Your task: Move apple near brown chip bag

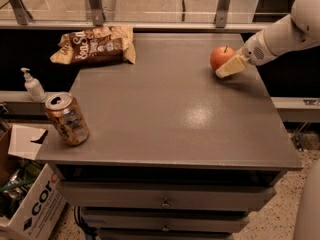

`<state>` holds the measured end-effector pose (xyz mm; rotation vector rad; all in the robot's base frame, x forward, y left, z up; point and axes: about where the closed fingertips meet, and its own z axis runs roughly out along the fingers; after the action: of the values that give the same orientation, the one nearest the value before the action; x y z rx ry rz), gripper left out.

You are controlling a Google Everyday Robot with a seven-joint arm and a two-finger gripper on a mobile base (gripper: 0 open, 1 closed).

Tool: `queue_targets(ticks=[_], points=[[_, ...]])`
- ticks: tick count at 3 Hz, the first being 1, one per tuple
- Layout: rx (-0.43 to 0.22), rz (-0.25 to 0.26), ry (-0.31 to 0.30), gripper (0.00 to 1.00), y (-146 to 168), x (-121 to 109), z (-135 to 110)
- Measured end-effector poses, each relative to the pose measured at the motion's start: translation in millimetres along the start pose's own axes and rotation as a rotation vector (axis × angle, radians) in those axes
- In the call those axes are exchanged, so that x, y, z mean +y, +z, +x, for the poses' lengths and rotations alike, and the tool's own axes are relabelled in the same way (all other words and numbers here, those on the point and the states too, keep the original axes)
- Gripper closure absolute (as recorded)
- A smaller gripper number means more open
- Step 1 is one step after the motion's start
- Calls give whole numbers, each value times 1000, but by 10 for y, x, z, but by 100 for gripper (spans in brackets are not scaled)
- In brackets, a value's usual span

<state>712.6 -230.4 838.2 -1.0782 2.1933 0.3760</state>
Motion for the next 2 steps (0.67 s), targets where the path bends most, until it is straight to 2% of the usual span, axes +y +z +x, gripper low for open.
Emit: queue_targets(ticks=[1, 2], points=[[-81, -50, -23, 87, -125, 115, -308], [-123, -85, -92, 100, -104, 305, -628]])
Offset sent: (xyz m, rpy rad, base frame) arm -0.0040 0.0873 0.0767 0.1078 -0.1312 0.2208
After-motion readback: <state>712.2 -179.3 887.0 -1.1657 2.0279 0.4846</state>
